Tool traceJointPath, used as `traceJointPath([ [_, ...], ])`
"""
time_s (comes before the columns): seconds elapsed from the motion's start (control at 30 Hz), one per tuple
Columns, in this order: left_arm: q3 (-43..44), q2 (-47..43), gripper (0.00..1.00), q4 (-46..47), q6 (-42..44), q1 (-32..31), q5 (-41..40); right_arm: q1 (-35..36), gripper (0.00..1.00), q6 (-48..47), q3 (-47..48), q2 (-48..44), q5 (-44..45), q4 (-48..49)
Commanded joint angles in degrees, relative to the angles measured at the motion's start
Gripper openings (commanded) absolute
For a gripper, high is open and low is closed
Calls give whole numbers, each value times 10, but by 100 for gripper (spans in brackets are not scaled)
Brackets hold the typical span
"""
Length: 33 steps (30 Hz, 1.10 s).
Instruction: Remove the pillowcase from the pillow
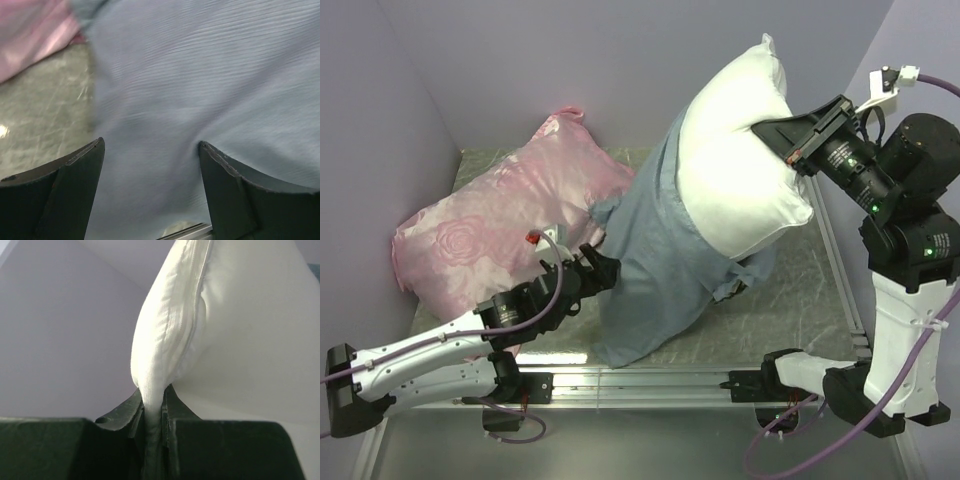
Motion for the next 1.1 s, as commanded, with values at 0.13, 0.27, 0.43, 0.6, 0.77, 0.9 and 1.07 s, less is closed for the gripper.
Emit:
traceJointPath([
  [0.13, -98, -36, 83, 94, -24, 11, 28, -3, 0, 50, 77, -2, -5, 141],
  [0.27, -126, -30, 84, 171, 7, 42, 87, -6, 0, 43, 106, 0, -7, 131],
  [0.43, -196, -3, 82, 376, 20, 206, 340, -20, 0, 46, 143, 8, -30, 110],
  [0.6, -203, 59, 80, 473, 24, 234, 446, -23, 0, 53, 93, -9, -47, 134],
  [0.77, -238, 69, 79, 567, 20, 238, 486, -25, 0, 52, 76, -15, -53, 142],
  [0.9, -232, 101, 59, 558, 16, 238, 491, -28, 0, 53, 112, 3, -54, 128],
  [1.07, -214, 130, 1, 519, 8, 238, 476, -34, 0, 54, 142, 13, -52, 120],
])
